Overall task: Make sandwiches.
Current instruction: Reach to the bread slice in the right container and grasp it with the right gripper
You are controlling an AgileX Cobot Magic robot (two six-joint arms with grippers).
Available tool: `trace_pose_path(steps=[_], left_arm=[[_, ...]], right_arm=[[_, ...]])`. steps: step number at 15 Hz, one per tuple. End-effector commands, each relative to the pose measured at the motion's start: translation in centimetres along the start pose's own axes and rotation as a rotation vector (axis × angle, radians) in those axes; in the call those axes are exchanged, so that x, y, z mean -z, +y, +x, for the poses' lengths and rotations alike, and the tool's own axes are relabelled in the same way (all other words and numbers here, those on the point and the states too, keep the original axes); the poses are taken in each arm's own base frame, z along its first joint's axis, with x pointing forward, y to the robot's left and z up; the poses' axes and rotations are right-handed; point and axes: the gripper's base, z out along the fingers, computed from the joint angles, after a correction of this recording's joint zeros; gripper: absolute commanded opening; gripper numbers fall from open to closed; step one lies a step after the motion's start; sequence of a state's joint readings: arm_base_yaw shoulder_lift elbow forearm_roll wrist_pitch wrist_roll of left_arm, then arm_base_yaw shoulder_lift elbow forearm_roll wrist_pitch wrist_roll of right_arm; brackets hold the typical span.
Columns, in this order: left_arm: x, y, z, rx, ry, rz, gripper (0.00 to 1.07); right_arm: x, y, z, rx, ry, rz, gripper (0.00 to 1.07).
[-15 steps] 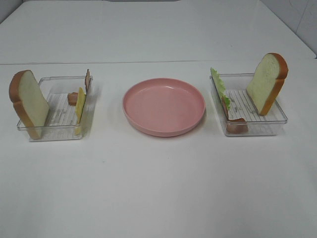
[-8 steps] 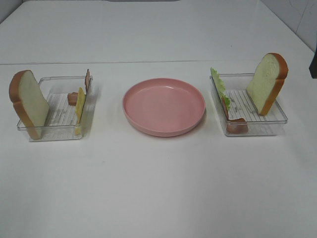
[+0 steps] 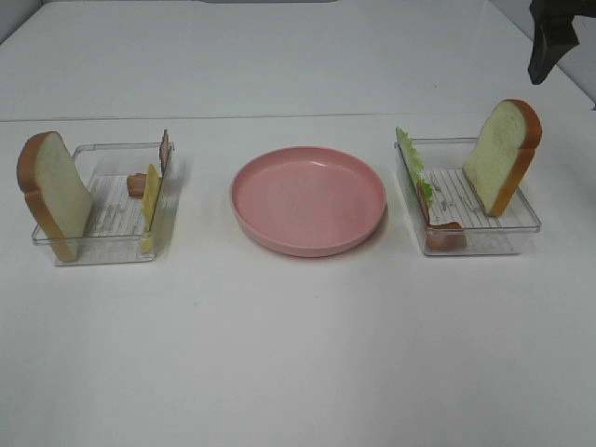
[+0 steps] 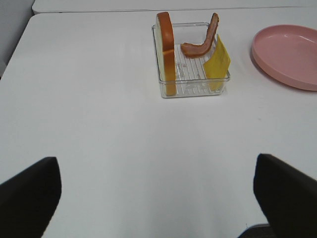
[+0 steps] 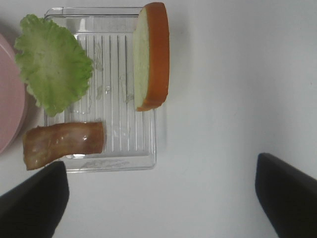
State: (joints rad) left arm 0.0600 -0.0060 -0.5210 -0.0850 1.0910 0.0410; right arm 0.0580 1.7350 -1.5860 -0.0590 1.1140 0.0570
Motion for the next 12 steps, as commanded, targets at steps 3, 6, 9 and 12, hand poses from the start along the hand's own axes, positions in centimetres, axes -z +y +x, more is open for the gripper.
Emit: trace_pose_path(steps=[3,6,9,12], left_arm=[[0.2,0.0,0.0,0.001,-0.032,-0.002,1.01],[0.2,0.0,0.0,0.001,-0.032,-0.002,1.01],[0.2,0.0,0.0,0.001,-0.032,-0.002,1.01],[0.2,0.0,0.0,0.001,-0.032,-0.002,1.01]], right_arm=[[-2.6,-0.8,-2.2,0.008,0.024,-0.032,0.99],[-5.0,-0.9,-3.1,-0.002,0.025,-0.073,0.99],[-7.8,-0.8,-3.8,0.002,0.031,-0.078,0.99],[-10.3,-0.7,-4.1,0.002,0.038,-0.077,0.99]])
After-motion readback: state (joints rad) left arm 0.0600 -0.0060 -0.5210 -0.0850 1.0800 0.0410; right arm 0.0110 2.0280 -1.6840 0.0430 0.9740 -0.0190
